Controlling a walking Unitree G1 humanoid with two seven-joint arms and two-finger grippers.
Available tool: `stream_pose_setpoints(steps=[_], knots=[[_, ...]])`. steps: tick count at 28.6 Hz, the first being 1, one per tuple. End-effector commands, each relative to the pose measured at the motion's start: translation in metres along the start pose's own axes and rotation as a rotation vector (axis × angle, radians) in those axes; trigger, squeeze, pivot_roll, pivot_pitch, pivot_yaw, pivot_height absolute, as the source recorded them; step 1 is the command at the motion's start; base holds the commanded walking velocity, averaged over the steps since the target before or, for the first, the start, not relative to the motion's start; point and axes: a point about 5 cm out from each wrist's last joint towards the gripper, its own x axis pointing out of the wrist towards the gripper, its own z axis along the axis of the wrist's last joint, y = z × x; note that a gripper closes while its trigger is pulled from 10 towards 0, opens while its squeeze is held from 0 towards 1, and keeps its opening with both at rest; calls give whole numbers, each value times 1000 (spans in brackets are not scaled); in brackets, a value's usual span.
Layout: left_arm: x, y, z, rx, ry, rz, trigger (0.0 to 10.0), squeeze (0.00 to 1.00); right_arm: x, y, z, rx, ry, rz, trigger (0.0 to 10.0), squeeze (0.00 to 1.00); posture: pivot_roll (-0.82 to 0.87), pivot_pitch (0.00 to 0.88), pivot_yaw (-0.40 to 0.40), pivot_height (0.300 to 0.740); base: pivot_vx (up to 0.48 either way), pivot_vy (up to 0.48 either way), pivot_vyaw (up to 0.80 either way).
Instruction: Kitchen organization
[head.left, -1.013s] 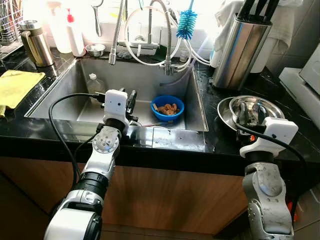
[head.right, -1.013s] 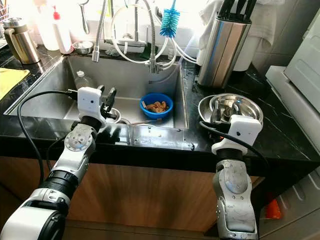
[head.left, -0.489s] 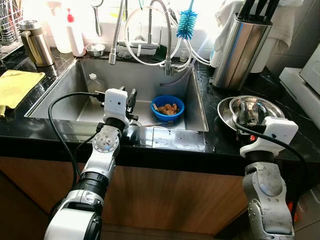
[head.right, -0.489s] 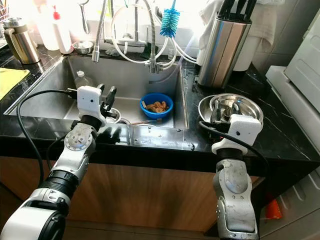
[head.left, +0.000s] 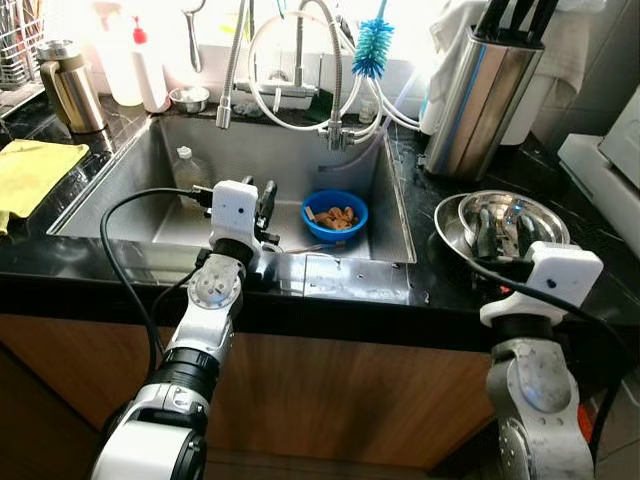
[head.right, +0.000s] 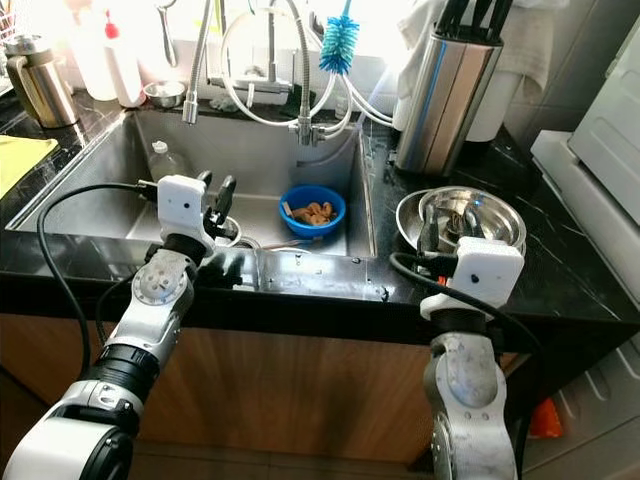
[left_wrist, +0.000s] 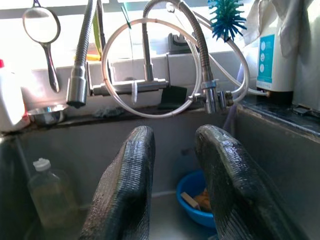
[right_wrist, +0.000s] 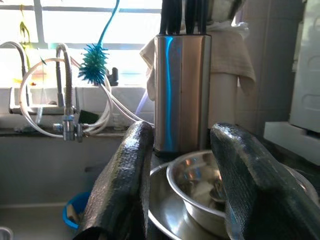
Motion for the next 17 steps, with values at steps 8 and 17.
stream_pose_setpoints(steps=[8, 17], knots=[[0, -5, 2, -5, -14, -12, 10000, 0, -6, -10, -5, -14, 49, -26, 10000, 0, 71, 57, -86, 740, 0, 0, 0], [-1, -5, 1, -7, -10, -13, 10000, 0, -7, -8, -14, -8, 99, -5, 10000, 0, 74, 59, -89, 740, 0, 0, 0]])
